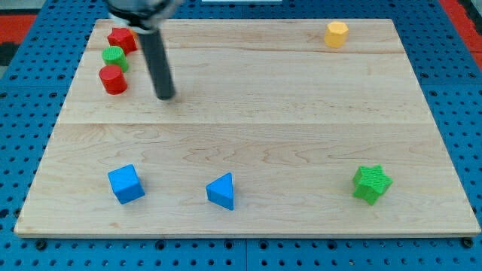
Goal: Place blue triangle right side of blue cube
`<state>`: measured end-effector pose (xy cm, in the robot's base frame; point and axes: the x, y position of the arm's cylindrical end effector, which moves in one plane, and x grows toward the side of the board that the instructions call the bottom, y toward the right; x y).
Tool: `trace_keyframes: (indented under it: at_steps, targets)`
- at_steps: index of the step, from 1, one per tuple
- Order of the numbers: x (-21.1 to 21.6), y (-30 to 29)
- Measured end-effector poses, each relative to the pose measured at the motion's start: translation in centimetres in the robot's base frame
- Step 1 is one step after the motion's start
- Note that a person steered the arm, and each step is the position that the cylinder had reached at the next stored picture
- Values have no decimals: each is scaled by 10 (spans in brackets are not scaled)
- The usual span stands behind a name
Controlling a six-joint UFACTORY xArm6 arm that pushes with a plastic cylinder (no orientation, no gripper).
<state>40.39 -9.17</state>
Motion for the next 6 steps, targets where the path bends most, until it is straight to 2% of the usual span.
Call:
trace_keyframes:
  at_steps: [1,2,3,4,6]
  targets:
    - [66,82]
    - [147,123]
    - [185,149]
    - [198,94]
    - [124,39]
